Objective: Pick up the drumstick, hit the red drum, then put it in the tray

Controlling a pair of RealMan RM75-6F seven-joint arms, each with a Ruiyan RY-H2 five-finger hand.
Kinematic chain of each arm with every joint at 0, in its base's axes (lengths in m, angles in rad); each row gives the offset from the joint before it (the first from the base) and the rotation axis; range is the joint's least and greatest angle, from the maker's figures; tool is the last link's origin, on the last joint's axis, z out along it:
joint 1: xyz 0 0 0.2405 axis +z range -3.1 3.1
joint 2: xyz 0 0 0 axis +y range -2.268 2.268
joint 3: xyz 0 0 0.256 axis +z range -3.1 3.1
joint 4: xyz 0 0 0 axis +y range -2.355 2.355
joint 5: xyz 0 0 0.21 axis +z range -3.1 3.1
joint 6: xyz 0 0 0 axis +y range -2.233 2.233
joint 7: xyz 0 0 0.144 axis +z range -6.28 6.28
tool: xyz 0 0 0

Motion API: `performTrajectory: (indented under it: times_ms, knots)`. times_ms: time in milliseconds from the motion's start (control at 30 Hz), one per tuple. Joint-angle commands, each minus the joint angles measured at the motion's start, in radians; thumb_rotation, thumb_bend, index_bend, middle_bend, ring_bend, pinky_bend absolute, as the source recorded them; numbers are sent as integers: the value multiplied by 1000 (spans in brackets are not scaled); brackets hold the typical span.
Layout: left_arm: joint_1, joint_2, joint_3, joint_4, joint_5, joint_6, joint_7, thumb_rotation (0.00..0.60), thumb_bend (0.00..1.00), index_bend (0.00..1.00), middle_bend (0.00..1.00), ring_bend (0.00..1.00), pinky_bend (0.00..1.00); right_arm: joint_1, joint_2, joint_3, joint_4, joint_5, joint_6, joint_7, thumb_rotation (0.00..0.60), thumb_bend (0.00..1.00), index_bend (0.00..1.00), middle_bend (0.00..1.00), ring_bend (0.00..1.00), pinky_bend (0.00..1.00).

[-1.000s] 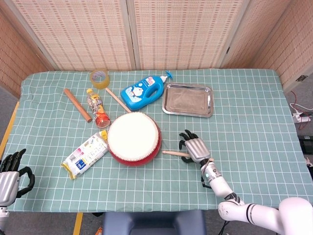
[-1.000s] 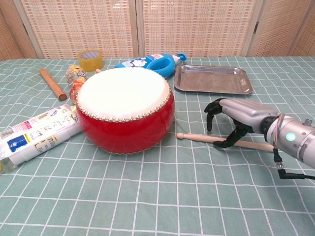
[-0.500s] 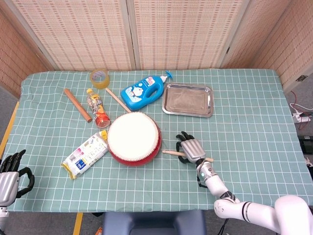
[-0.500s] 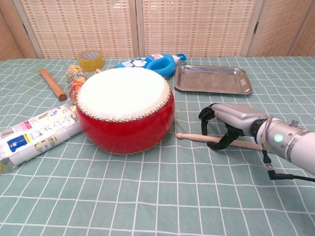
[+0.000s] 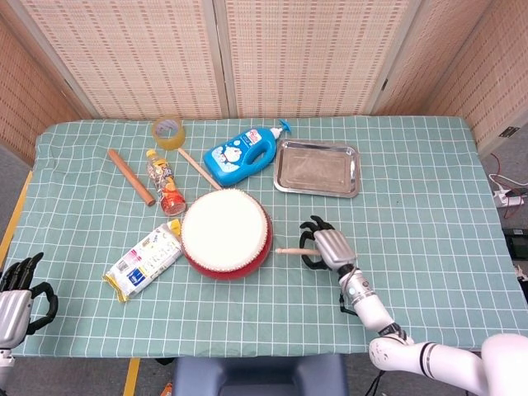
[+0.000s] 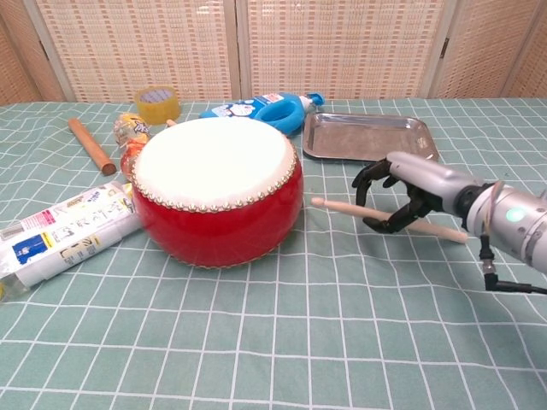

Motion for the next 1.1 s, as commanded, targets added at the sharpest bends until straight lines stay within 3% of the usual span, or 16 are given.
performTrajectory:
  times_ms: [33,200,333,567,700,867,1100]
  knots:
    - [0,8,0,-14,7,8,8,600,219,13,0,0,7,-71,120,64,-96,-87,32,390,600,473,632,219,78,179]
    - [2,21,-1,-46,13,19,47,600,219,13,0,0,7,-106,184,94,-72,-167,12,843,600,474,632,245,112,179]
    - [1,32,0,-74,18,22,69,600,217,13,0,0,7,-112,185,90,10,-231,8,1160,600,473,637,259,132,196]
    - [2,50,2,-110,20,25,97,600,218,13,0,0,7,-72,140,-3,239,-408,37,1620,600,474,639,276,157,213]
    - [1,54,5,-119,23,21,104,600,217,13,0,0,7,-43,83,-37,367,-441,62,1804,600,474,627,280,171,214]
    - [3,56,8,-120,19,15,102,600,218,13,0,0,7,-25,3,-72,514,-450,87,1929,600,474,614,286,191,224]
    - [-1,54,8,-118,24,11,98,600,218,13,0,0,7,-6,-70,-108,638,-461,125,2066,600,474,569,293,206,242]
